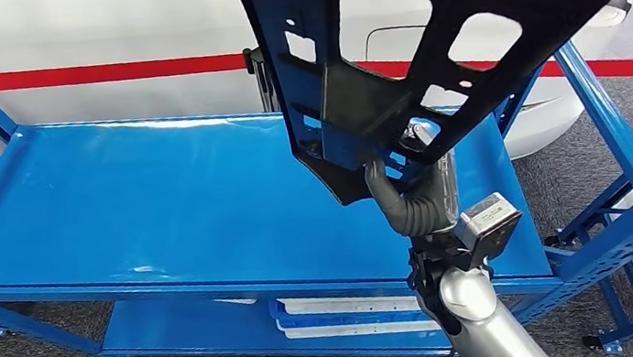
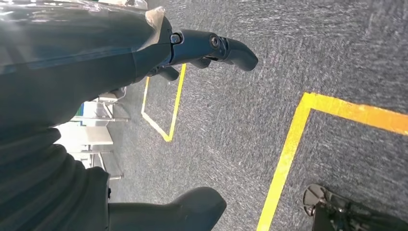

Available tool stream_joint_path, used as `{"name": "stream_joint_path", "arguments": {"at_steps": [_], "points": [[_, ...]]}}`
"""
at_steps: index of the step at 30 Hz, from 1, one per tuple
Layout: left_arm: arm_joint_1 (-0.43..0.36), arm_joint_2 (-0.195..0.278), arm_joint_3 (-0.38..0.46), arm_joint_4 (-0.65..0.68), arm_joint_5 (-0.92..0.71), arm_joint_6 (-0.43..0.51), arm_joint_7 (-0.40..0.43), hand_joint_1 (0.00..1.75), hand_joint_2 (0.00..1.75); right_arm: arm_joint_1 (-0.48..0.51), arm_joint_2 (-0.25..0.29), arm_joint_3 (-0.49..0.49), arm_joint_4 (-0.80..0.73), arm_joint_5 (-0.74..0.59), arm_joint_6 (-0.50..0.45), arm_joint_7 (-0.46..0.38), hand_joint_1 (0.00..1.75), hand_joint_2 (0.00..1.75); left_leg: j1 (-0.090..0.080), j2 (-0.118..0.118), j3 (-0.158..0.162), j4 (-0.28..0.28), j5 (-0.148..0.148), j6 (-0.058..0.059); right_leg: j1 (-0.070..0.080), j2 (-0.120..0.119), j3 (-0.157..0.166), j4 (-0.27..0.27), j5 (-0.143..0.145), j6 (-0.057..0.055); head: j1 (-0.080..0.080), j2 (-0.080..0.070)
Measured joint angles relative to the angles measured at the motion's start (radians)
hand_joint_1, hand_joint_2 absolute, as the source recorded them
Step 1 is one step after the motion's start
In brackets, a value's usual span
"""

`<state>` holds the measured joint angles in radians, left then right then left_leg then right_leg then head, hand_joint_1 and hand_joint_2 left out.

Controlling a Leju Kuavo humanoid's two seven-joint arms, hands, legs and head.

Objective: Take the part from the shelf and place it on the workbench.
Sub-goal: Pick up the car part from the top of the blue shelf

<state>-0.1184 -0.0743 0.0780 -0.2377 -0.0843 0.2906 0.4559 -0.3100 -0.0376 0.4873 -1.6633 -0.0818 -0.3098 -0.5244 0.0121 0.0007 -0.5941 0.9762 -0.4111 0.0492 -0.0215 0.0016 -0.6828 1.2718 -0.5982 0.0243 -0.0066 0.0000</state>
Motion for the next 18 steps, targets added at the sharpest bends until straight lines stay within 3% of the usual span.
{"name": "stream_joint_path", "arguments": {"at_steps": [1,2,4,5,7,10,11,13,15,16,17,18], "points": [[0.0,0.0,0.001,0.0,0.0,0.0,0.0,0.0,1.75,0.001,-0.001,0.001,0.002,-0.001,0.0,0.0,1.75,1.75,0.001,0.0,-0.002,0.0,0.002,-0.003,-0.003,0.0,0.001,0.012,0.0,0.008,0.0,0.0],[0.001,0.0,0.002,0.0,0.001,0.0,0.0,0.0,1.75,0.002,-0.002,0.001,0.003,-0.001,0.0,0.0,1.75,1.75,0.003,-0.001,-0.003,0.001,0.004,-0.006,-0.007,0.0,0.024,-0.021,0.017,0.019,0.0,0.0],[0.0,-0.001,0.006,0.0,0.003,0.001,0.0,0.0,1.75,0.001,-0.002,0.002,0.004,-0.002,0.0,-0.001,1.75,1.75,0.006,-0.002,-0.007,0.005,0.006,-0.018,-0.017,0.0,0.111,-0.164,0.062,0.04,0.002,0.0],[0.0,-0.001,0.008,0.0,0.004,0.002,0.0,0.0,1.75,0.0,-0.002,0.003,0.004,-0.002,0.001,-0.002,1.75,1.75,0.007,-0.004,-0.011,0.008,0.008,-0.025,-0.016,0.004,0.146,-0.221,0.081,0.044,0.003,0.0],[-0.001,0.001,0.013,0.0,0.009,0.003,0.0,0.0,1.75,-0.001,0.0,0.005,0.004,-0.002,0.002,-0.003,1.75,1.75,0.003,-0.006,-0.019,0.018,0.01,-0.039,-0.013,0.011,0.169,-0.265,0.093,0.036,0.006,0.0],[0.001,0.002,0.018,0.0,0.012,0.003,0.0,0.0,1.75,-0.002,0.005,0.006,0.004,-0.001,0.004,-0.003,1.75,1.75,0.009,-0.008,-0.032,0.035,0.001,-0.054,-0.017,0.014,0.152,-0.26,0.1,0.009,0.0,0.0],[0.001,0.002,0.019,0.0,0.012,0.003,0.0,0.0,1.75,-0.003,0.007,0.006,0.004,-0.001,0.004,-0.003,1.75,1.75,0.012,-0.006,-0.044,0.062,-0.025,-0.057,-0.018,0.013,0.148,-0.26,0.105,-0.002,-0.002,0.0],[0.001,0.002,0.021,0.0,0.013,0.003,0.0,0.0,1.75,-0.002,0.01,0.006,0.004,-0.001,0.005,-0.003,1.75,1.75,0.016,-0.004,-0.087,0.173,-0.106,-0.063,-0.013,0.01,0.135,-0.26,0.116,-0.021,-0.004,0.0],[0.001,0.003,0.023,0.0,0.015,0.003,0.0,0.0,1.75,-0.001,0.01,0.006,0.005,-0.001,0.005,-0.003,1.75,1.75,0.016,-0.004,-0.123,0.288,-0.165,-0.066,-0.004,0.008,0.121,-0.259,0.125,-0.031,-0.004,0.0],[0.002,0.003,0.024,0.0,0.017,0.002,0.0,0.0,1.75,0.0,0.009,0.006,0.006,-0.001,0.005,-0.003,1.75,1.75,0.016,-0.004,-0.121,0.307,-0.169,-0.065,-0.001,0.007,0.116,-0.259,0.128,-0.033,-0.004,0.0],[0.002,0.003,0.026,0.0,0.019,0.002,0.0,0.0,1.75,0.002,0.007,0.006,0.007,-0.001,0.005,-0.003,1.75,1.75,0.016,-0.004,-0.099,0.287,-0.155,-0.061,0.002,0.007,0.112,-0.258,0.132,-0.033,-0.004,0.0],[0.002,0.003,0.027,0.0,0.02,0.001,0.0,0.0,1.75,0.003,0.006,0.005,0.007,-0.001,0.005,-0.003,1.75,1.75,0.015,-0.004,-0.058,0.232,-0.129,-0.056,0.005,0.006,0.109,-0.258,0.135,-0.032,-0.005,0.0]]}}
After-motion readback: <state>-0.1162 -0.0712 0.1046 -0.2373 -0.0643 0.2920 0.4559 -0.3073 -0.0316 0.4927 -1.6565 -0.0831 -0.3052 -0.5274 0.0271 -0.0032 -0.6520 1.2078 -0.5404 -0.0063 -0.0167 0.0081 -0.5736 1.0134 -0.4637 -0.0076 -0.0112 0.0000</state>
